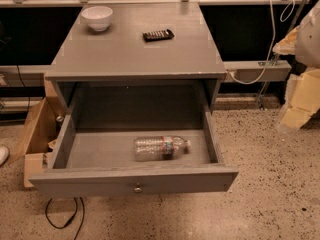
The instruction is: Pick water bottle from top drawer and place on counter
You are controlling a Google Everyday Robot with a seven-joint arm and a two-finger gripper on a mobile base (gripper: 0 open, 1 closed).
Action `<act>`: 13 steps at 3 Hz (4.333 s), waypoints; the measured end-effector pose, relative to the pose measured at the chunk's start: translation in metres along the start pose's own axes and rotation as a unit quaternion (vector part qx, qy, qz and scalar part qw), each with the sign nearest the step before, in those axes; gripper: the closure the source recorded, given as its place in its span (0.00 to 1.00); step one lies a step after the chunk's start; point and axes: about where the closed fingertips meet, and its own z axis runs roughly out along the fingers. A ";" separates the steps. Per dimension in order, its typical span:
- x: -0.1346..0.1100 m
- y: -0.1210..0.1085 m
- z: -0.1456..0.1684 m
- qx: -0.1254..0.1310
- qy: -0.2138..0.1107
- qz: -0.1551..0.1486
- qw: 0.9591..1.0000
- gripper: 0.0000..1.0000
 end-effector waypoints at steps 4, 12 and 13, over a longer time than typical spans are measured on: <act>-0.125 0.013 0.149 -0.064 -0.135 -0.005 0.989 0.00; -0.177 0.013 0.418 -0.088 -0.050 -0.060 0.993 0.18; -0.170 0.017 0.429 -0.099 -0.053 -0.056 0.992 0.41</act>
Offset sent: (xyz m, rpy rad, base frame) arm 0.0529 0.0751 -0.0746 0.1999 0.0291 0.0978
